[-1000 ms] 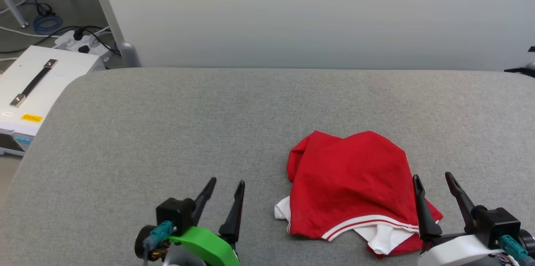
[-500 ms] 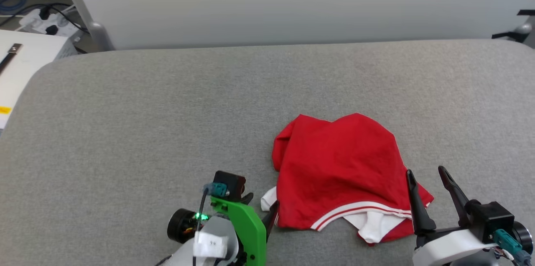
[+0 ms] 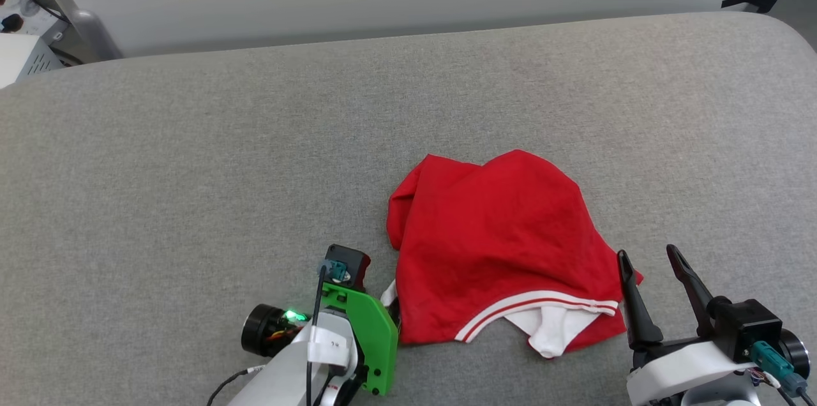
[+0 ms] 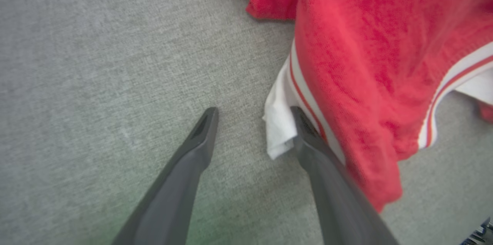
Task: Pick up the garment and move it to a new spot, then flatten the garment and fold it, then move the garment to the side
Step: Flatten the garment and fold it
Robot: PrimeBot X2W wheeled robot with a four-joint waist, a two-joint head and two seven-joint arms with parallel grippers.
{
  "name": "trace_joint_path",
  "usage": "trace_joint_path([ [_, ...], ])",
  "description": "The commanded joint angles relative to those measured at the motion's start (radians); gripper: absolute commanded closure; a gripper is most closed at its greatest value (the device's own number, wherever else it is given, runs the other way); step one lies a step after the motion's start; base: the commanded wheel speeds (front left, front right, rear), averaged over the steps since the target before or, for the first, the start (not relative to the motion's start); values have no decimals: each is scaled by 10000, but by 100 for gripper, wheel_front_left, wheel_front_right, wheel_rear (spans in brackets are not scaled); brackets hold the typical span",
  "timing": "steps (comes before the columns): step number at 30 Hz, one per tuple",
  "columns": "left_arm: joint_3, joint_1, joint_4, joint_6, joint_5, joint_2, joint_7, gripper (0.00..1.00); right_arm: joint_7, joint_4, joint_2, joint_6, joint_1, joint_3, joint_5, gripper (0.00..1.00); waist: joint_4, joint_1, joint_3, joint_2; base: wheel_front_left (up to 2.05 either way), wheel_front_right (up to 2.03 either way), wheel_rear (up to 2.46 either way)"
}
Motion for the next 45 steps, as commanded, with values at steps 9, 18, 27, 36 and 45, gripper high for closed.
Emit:
trace_joint_path([
  [9, 181, -31, 420, -356, -306, -254, -962, 100, -130, 203, 52, -7, -155, -156, -97, 0, 252, 0, -256, 0, 0, 0, 0],
  [18, 1661, -393, -868, 37, -463, 294, -3579, 100, -59, 353, 80, -7, 91, -221, -130, 0, 789, 0, -957, 0, 0, 0, 0],
  [27, 3153, 292, -2136, 780, -965, 1518, -3933, 100, -22, 418, 112, -7, 232, -243, -123, 0, 1278, 0, -1165, 0, 0, 0, 0],
  [36, 3851, 1352, -1245, 1073, -1735, 2316, -2993, 100, 27, 543, 126, -7, 141, -147, -153, 0, 1407, 0, -1101, 0, 0, 0, 0],
  [45, 3520, 1278, 253, 739, -1621, 2168, -3289, 0, 154, 615, 43, -7, 108, -147, -189, 0, 1297, 0, -1111, 0, 0, 0, 0],
])
